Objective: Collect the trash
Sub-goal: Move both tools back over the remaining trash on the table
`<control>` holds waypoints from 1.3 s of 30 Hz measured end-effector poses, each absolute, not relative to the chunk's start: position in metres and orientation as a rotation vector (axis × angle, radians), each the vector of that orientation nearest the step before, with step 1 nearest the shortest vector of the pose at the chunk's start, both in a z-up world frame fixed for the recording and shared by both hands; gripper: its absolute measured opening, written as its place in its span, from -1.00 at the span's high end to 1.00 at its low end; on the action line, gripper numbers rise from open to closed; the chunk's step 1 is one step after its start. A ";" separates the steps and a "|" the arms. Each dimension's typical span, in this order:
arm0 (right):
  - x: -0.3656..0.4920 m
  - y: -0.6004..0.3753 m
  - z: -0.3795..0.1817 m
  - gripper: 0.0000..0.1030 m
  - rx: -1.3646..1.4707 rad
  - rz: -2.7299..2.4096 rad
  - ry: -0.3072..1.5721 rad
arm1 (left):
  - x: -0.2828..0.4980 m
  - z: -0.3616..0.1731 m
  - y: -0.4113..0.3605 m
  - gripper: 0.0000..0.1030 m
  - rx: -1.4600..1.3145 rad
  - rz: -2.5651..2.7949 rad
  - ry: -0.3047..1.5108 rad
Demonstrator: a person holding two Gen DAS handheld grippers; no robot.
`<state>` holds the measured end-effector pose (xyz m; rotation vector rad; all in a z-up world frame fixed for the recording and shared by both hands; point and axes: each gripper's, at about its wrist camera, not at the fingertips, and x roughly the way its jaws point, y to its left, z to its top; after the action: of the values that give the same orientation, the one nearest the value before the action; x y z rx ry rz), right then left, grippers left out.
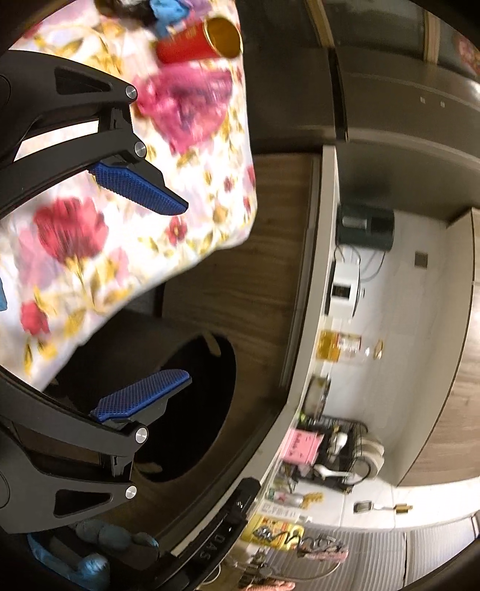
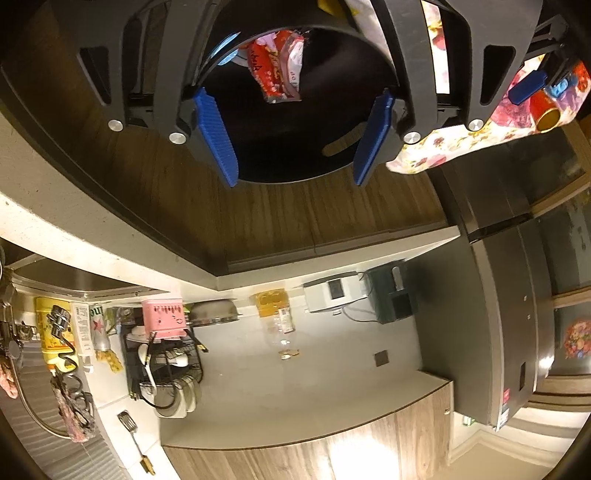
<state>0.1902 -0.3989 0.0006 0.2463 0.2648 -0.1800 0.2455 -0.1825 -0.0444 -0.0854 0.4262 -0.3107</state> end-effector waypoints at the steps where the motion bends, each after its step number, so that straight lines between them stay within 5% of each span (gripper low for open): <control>1: 0.189 -0.395 0.000 -0.32 0.240 -0.170 0.265 | 0.243 -0.045 -0.176 -0.63 -0.089 -0.292 0.425; 33: 0.189 -0.210 -0.029 -0.35 0.176 0.187 0.362 | 0.179 -0.070 0.056 -0.62 -0.151 0.229 0.427; 39: 0.196 -0.179 -0.033 -0.35 0.155 0.238 0.372 | 0.198 -0.082 0.074 -0.47 -0.199 0.204 0.513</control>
<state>0.1957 -0.1790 -0.0329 0.1547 0.3721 0.2382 0.1984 0.0742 -0.0820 -0.1987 0.5134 0.2038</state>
